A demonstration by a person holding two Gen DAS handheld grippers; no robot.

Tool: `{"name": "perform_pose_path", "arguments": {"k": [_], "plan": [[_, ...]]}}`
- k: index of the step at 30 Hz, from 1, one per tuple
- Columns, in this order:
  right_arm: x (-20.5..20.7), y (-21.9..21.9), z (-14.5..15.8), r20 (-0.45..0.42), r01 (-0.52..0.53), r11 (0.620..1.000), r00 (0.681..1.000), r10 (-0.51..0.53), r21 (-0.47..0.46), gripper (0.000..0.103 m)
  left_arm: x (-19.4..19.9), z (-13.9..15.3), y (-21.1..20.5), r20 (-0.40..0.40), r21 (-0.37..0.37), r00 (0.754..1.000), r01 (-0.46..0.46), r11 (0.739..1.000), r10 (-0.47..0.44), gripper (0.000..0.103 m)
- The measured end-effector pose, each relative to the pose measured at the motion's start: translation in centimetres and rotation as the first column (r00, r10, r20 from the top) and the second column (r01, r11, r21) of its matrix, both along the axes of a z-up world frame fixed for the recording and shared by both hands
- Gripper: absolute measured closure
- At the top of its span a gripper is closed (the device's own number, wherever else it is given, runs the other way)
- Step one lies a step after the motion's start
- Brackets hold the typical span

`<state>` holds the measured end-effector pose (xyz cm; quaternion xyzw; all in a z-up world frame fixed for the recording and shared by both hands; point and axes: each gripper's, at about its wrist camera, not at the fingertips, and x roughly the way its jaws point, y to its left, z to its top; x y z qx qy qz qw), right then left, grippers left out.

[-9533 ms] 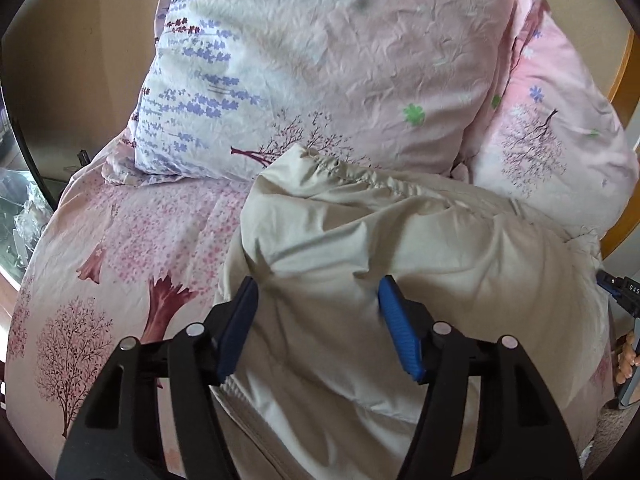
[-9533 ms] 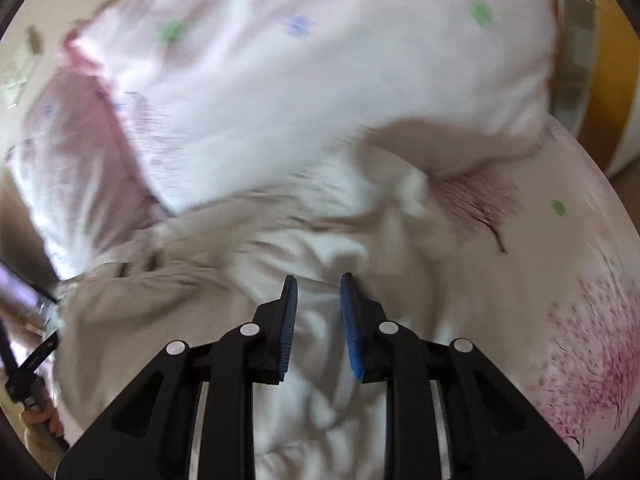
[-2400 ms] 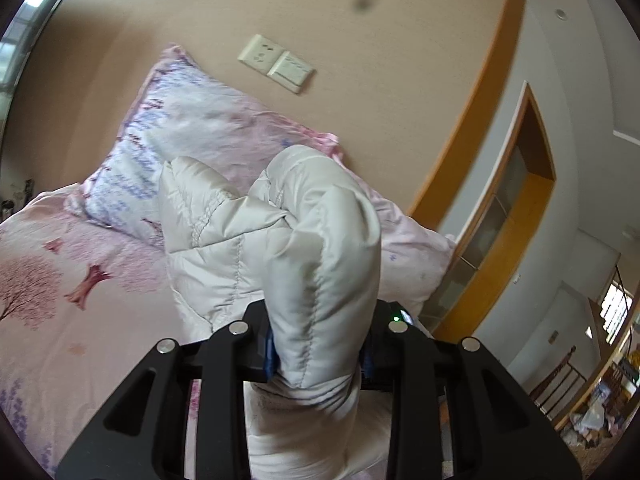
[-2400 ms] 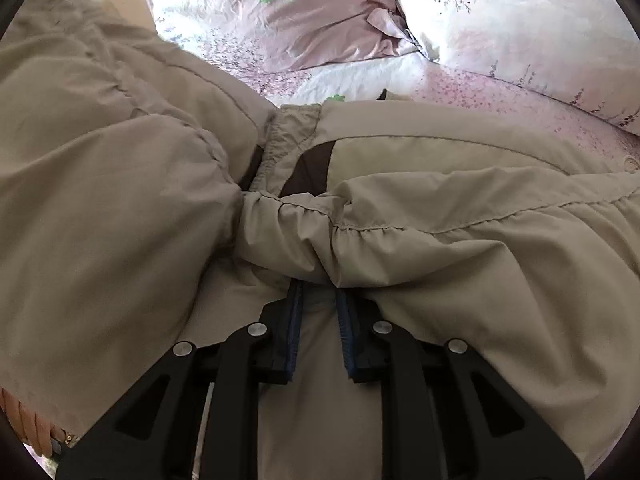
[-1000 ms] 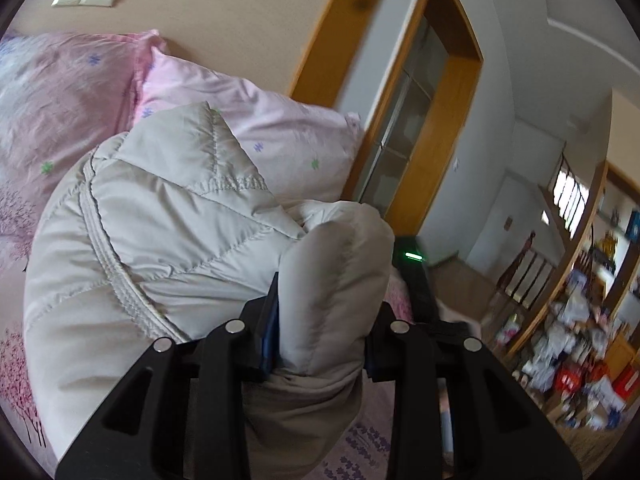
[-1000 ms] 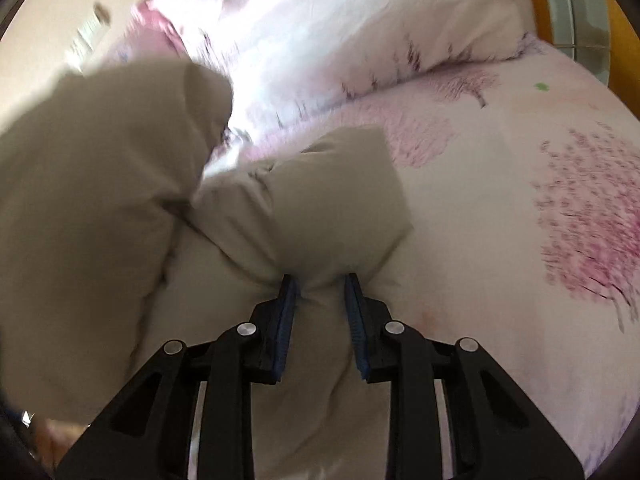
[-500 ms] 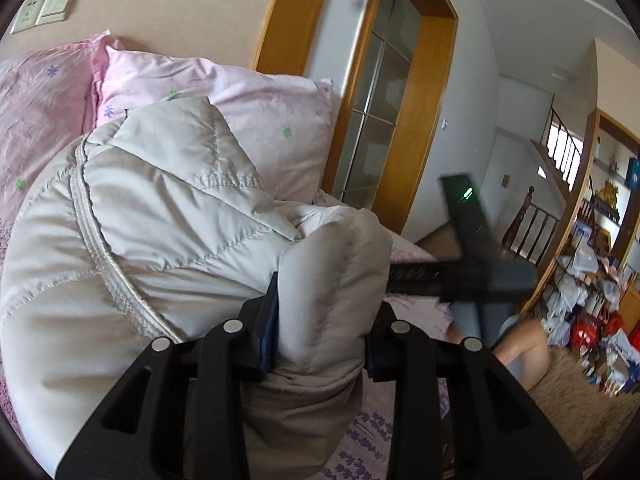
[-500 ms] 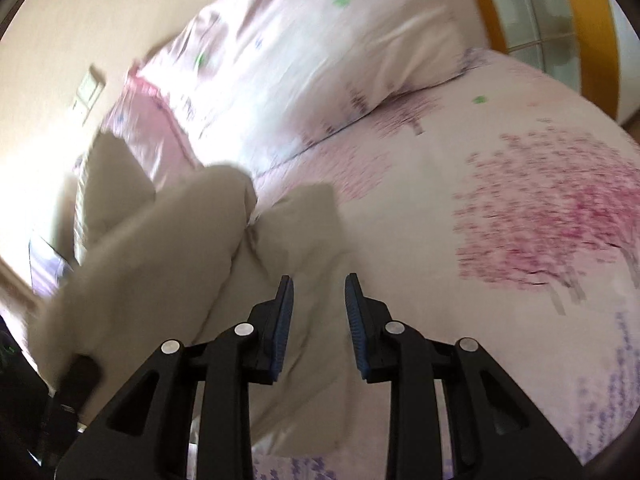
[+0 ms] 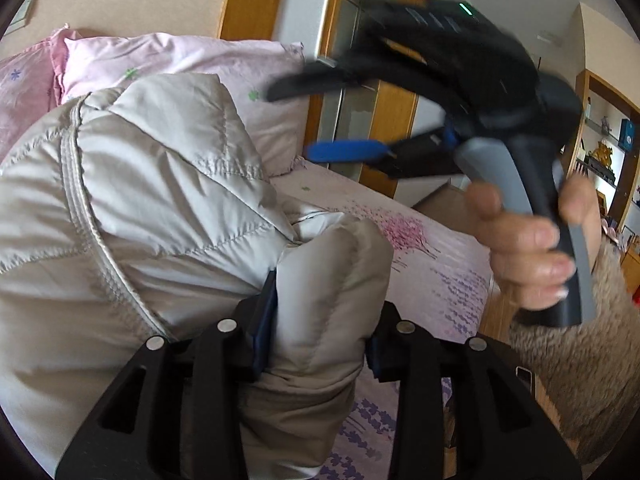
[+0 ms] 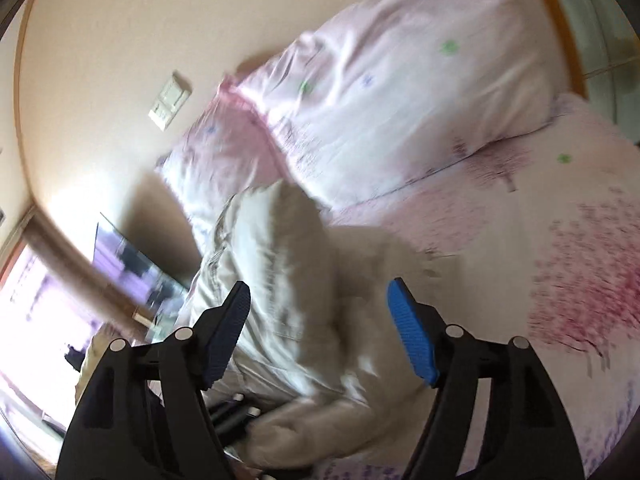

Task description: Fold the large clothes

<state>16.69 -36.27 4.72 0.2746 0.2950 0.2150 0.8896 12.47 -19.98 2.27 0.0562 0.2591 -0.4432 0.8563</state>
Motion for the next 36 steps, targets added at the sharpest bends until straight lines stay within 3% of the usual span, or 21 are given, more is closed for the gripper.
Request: {"name": "perform_pose_path", "arguments": {"k": [5,12,15,17,21,25,28,30,34,36], "plan": [[2.4,2.0,-0.9,-0.083,-0.042,0.995,0.996,0.034,-0.086,0.030,0.2,-0.9,-1.3,0.008,0.042,1.000,0.018,0.999,-0.018,0.066],[3.5,1.9,-2.0,-0.134,-0.105,0.994,0.986,0.101,-0.020,0.037,0.6,-1.6,-2.4,-0.005,0.069,0.999,0.044,0.997,-0.044,0.064],[3.8,2.1,-2.8,-0.153,-0.116,0.993,0.982,0.110,-0.036,0.054,0.6,-1.9,-2.9,0.007,0.093,0.999,0.042,0.995,-0.043,0.064],[3.9,2.2,-3.3,-0.152,-0.112,0.993,0.983,0.106,-0.030,0.072,0.5,-2.0,-3.1,0.023,0.107,0.999,0.036,0.994,-0.039,0.063],[3.4,2.6,-2.6,-0.123,-0.085,0.994,0.989,0.077,-0.065,0.084,-0.2,-0.7,-1.7,0.019,0.085,0.999,0.040,0.996,-0.041,0.063],[2.6,3.2,-0.9,-0.060,-0.051,0.989,0.997,0.043,-0.140,0.088,-0.6,2.8,3.1,-0.051,-0.035,0.997,0.053,0.998,-0.054,0.055],[2.1,3.2,0.0,-0.030,-0.034,0.985,0.999,0.029,-0.169,0.089,0.9,6.1,8.5,-0.040,-0.134,0.998,-0.048,0.990,0.043,0.042],[1.7,3.0,0.5,-0.012,-0.016,0.982,1.000,0.014,-0.188,0.089,2.9,7.4,12.3,-0.043,-0.168,0.987,-0.162,0.972,0.156,0.040],[1.5,2.2,0.6,-0.017,0.018,0.979,1.000,-0.022,-0.205,0.089,7.1,7.6,16.7,-0.069,-0.143,0.939,-0.345,0.928,0.338,0.039],[1.9,1.5,-0.2,-0.047,0.037,0.978,0.998,-0.048,-0.207,0.089,8.4,7.1,17.4,-0.069,-0.114,0.925,-0.380,0.918,0.374,0.039]]}}
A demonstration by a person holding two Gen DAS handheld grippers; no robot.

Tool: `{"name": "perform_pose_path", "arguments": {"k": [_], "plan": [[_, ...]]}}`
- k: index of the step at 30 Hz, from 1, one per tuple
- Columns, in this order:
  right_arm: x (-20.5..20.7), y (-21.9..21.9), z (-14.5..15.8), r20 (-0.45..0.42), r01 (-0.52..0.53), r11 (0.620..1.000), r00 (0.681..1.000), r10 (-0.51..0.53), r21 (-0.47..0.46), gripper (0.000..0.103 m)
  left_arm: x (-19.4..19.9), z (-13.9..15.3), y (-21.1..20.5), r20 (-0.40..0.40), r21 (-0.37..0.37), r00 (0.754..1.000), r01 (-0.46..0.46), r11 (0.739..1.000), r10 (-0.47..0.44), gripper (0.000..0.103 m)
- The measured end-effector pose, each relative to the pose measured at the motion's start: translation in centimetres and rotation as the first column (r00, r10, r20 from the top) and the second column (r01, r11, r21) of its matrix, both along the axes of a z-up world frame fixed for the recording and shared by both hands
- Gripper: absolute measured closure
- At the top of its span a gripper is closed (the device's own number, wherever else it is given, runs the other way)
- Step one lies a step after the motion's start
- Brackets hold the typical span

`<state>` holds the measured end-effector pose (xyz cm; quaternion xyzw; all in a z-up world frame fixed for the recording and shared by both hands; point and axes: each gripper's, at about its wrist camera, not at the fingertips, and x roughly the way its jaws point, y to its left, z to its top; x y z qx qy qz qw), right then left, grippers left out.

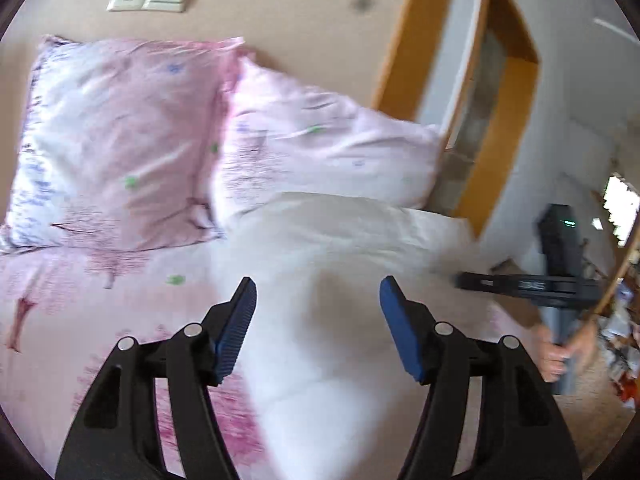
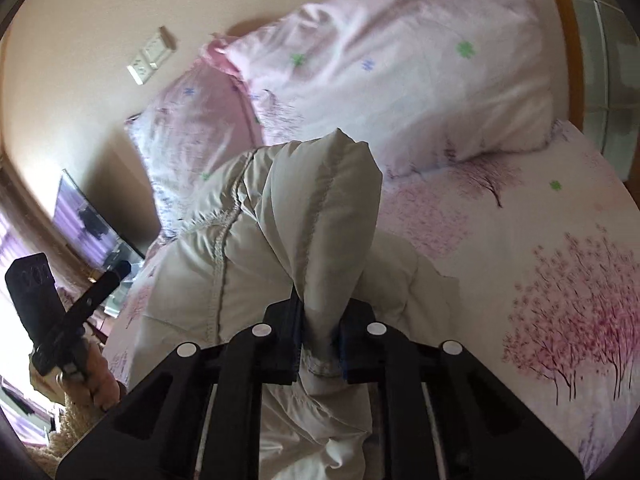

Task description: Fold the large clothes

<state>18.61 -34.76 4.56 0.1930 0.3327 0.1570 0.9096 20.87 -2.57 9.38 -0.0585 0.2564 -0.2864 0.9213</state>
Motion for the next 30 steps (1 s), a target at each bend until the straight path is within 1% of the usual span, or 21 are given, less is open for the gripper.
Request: {"name": "perform_pose_path", "arguments": {"k": [3,6,8,11,14,17,23,27,30], "plan": [[0.7,-0.6,-1.3,-0.042,0.021,1.000,0.999,-0.022,-0.005,0.089,1.3,-1.4,0.2,-0.050,0.028,0.999,-0.007,1.000,0.008,0.038],[1.3,-1.0,-2.5,-0.080,0.030,1.000,0.996,-0.030,0.000,0.088,1.9,-2.6,-0.8,-0.072,0.069,0.997,-0.002,0.998,0.007,0.037],[1.7,-1.2,-3.4,-0.106,0.032,0.999,0.994,-0.032,0.005,0.087,1.9,-2.9,-1.4,-0.067,0.083,0.998,-0.006,0.997,0.011,0.032],[2.4,-1.5,-4.4,-0.132,0.033,0.999,0.991,-0.031,0.015,0.085,1.6,-3.3,-1.6,-0.058,0.121,0.998,-0.011,0.993,0.018,0.029],[2.9,-2.1,-5.5,-0.153,0.036,0.998,0.988,-0.029,0.047,0.082,1.8,-3.6,-2.5,-0.044,0.177,0.999,-0.015,0.984,0.023,0.028],[3.4,-2.7,-6.5,-0.173,0.035,0.996,0.985,-0.020,0.085,0.081,1.9,-4.1,-3.3,-0.033,0.233,0.999,-0.018,0.972,0.026,0.028],[3.8,-3.6,-7.7,-0.197,0.039,0.991,0.980,-0.013,0.129,0.077,2.7,-5.3,-3.9,-0.089,0.233,0.996,0.018,0.972,0.003,0.027],[3.8,-3.8,-8.3,-0.205,0.046,0.986,0.979,-0.013,0.160,0.075,2.6,-5.9,-4.4,-0.090,0.258,0.996,0.022,0.966,0.002,0.027],[3.4,-3.9,-8.2,-0.200,0.060,0.986,0.979,-0.028,0.153,0.072,2.4,-6.1,-5.1,-0.073,0.298,0.997,0.019,0.954,0.003,0.027]]}}
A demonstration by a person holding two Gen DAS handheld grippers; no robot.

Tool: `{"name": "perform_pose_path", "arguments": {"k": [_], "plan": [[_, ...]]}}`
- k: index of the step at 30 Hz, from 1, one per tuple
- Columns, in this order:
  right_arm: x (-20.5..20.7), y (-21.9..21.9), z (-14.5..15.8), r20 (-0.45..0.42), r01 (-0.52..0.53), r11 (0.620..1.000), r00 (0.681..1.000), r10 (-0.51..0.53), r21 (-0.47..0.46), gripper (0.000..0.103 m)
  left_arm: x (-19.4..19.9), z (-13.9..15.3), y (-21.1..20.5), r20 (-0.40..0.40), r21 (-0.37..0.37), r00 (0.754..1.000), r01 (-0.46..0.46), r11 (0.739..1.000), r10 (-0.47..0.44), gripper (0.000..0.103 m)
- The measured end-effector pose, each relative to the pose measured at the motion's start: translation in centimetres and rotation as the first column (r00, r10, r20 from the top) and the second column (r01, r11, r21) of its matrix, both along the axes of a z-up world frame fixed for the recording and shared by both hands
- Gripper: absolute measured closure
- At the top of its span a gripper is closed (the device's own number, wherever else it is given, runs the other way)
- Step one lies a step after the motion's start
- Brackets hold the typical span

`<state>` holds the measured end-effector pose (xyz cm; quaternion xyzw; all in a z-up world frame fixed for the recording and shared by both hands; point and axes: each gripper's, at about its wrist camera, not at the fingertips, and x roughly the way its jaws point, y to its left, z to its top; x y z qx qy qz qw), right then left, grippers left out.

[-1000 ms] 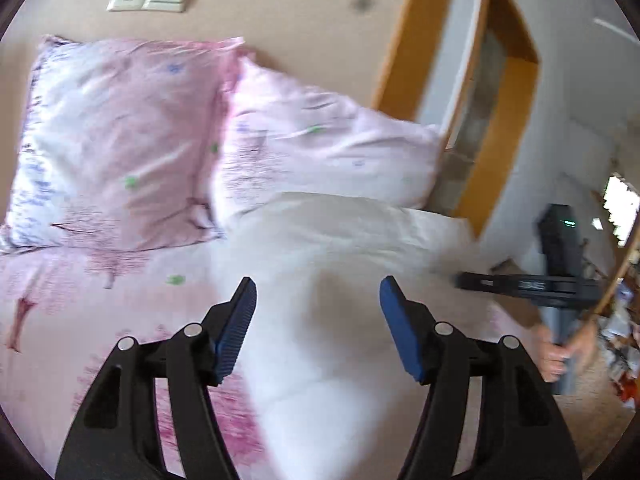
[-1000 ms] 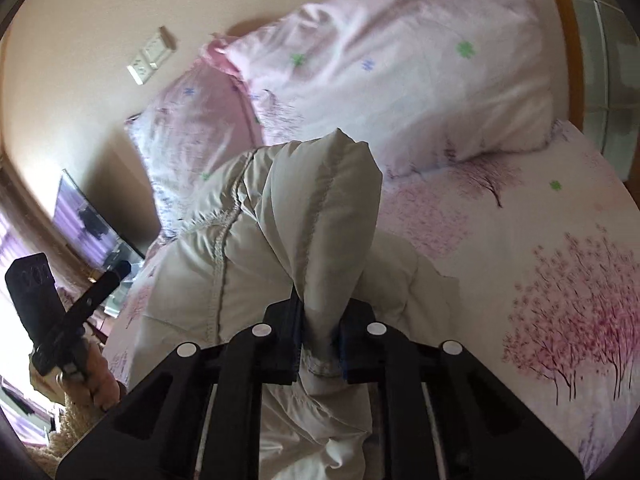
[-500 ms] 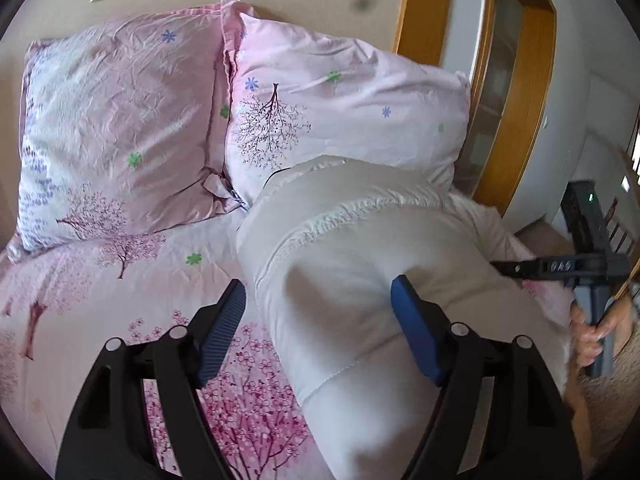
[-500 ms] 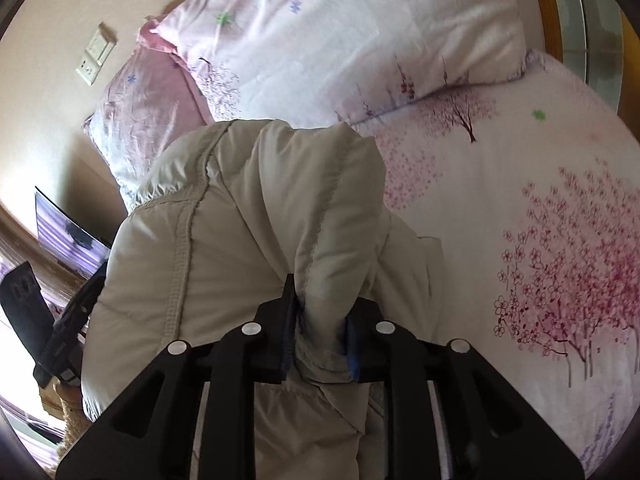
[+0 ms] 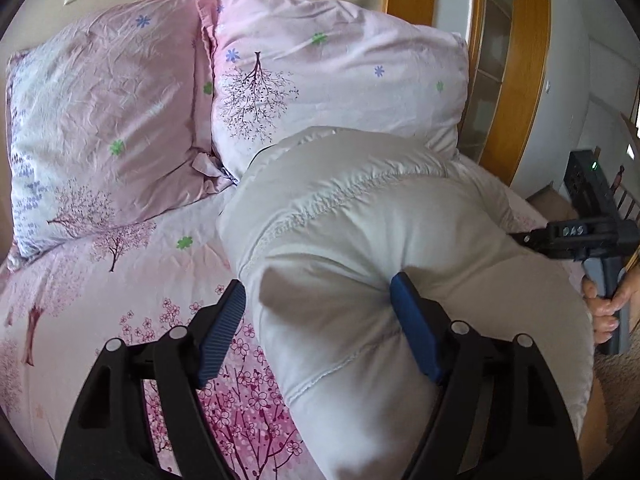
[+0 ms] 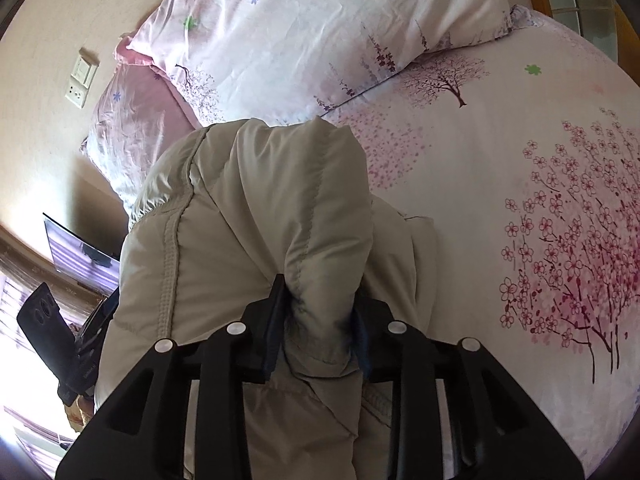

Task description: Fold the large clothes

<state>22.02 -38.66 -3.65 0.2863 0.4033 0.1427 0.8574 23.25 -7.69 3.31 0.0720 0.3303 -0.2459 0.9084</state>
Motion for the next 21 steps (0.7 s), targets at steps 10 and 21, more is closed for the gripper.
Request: {"name": "perform_pose_path", "arguments": {"k": [10,21], "plan": [[-5.7,1.3,5.1,0.200,0.136,0.972,0.975,-0.097,-0.192,0.084,0.3,-0.2,-0.4,-0.010,0.023,1.000,0.009,1.000,-0.009,0.027],[-4.0,3.5,0.9,0.101,0.041,0.980,0.995,-0.021,-0.197,0.089,0.2,-0.3,-0.6,0.002,0.024,1.000,0.010,1.000,-0.010,0.027]]}}
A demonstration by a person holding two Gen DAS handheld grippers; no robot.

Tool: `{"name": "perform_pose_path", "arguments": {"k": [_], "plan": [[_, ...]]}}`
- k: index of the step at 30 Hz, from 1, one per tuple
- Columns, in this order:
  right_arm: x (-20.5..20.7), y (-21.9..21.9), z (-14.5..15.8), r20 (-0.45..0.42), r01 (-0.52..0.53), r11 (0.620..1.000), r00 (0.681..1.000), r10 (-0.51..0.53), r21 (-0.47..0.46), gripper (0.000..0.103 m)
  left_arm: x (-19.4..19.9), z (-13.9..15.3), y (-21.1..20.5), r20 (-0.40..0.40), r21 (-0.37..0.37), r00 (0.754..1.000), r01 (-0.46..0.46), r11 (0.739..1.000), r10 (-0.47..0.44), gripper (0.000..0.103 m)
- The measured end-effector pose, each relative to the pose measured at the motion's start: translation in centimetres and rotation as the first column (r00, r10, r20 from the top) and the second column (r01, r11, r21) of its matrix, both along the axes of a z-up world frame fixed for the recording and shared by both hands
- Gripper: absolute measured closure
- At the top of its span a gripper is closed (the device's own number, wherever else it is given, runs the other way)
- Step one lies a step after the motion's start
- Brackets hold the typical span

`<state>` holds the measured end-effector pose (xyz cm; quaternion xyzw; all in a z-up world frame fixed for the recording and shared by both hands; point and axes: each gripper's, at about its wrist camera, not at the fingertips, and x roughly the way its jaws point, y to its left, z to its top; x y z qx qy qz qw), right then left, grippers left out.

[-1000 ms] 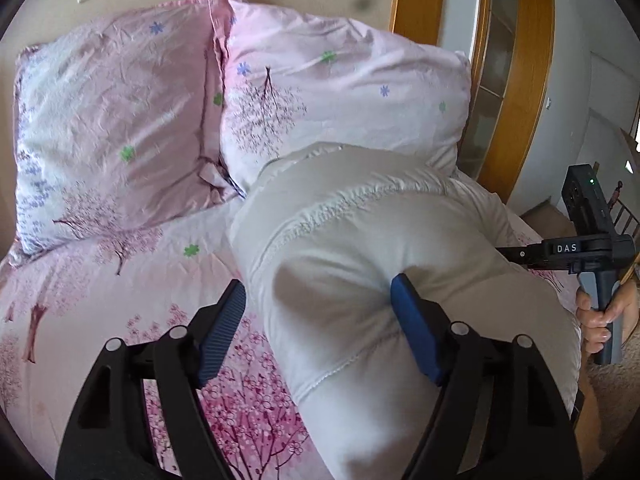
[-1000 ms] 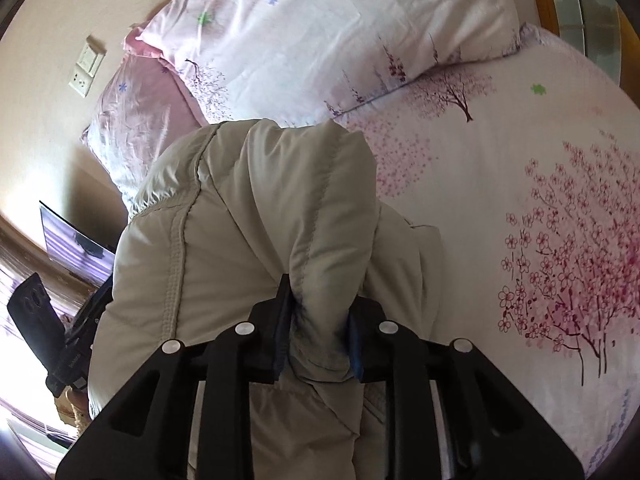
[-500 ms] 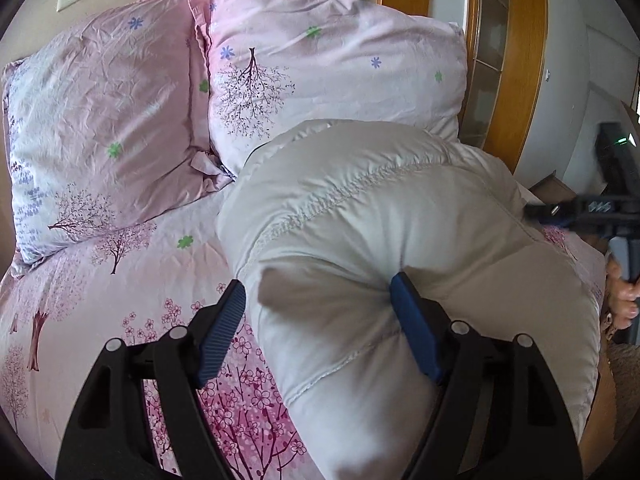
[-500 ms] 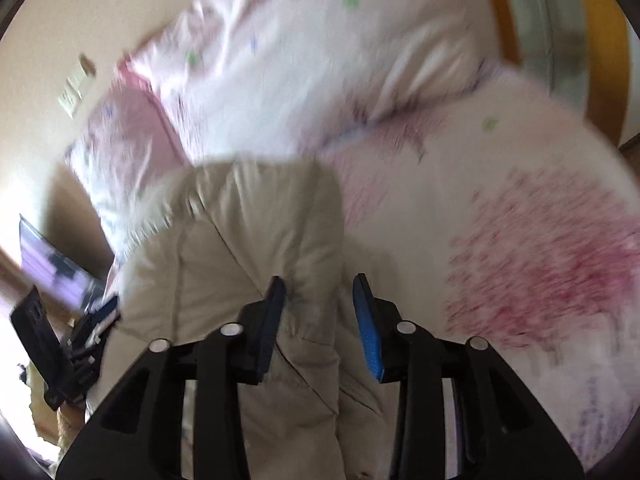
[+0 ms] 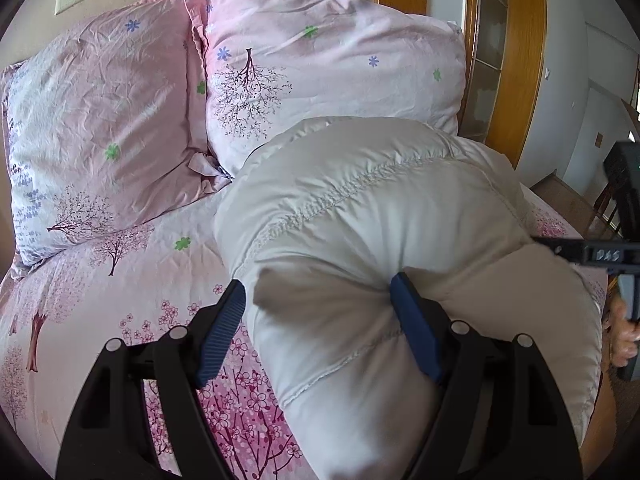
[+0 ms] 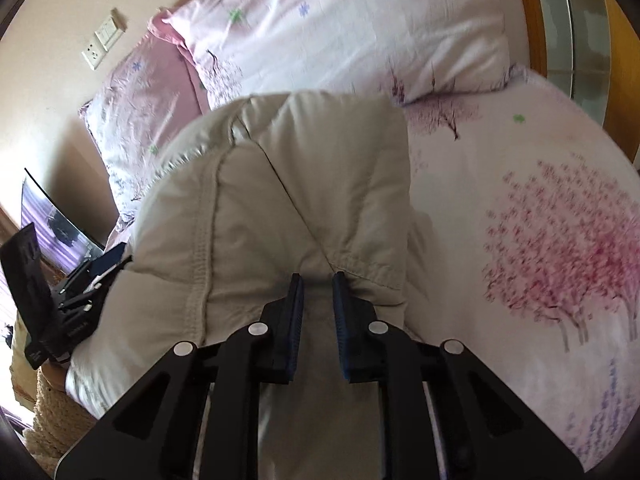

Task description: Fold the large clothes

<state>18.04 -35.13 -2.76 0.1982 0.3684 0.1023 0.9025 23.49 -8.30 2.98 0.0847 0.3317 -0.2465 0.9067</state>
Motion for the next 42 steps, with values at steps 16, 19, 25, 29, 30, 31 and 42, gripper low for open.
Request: {"name": "perform_pose_path", "arguments": {"k": [16,19,25,29,30,31,42], "plan": [[-0.1,-0.1,-2.6,0.014,0.004,0.998,1.000,-0.005,0.066,0.089,-1.9,3.2,1.9,0.057,-0.143,0.998,0.038,0.989,-0.030,0.029],[-0.1,0.0,-2.6,0.022,0.007,0.998,1.000,-0.009,0.063,0.089,-2.3,1.8,0.0,0.061,0.001,0.997,0.050,0.999,-0.050,0.028],[-0.6,0.0,-3.3,0.038,0.012,0.997,0.999,-0.015,0.076,0.089,-1.7,0.5,-0.3,0.006,0.017,0.999,0.049,0.999,-0.049,0.028],[-0.7,0.2,-2.3,0.000,0.034,0.999,0.999,-0.035,0.033,0.089,-2.2,-0.4,-0.6,0.028,0.052,0.999,0.039,0.998,-0.040,0.027],[-0.5,0.4,-1.7,-0.018,0.041,0.999,0.999,-0.041,0.011,0.088,-2.3,-0.4,-0.6,0.027,0.053,0.999,0.037,0.998,-0.038,0.028],[-0.4,0.6,-0.7,-0.030,0.049,0.999,0.998,-0.049,-0.016,0.087,-2.3,-0.5,-0.5,0.029,0.058,0.999,0.035,0.998,-0.036,0.028],[5.1,0.1,2.7,-0.060,0.077,0.997,0.995,-0.079,-0.029,0.070,-2.3,-0.4,-0.6,0.038,0.068,0.999,0.032,0.997,-0.035,0.028]]}}
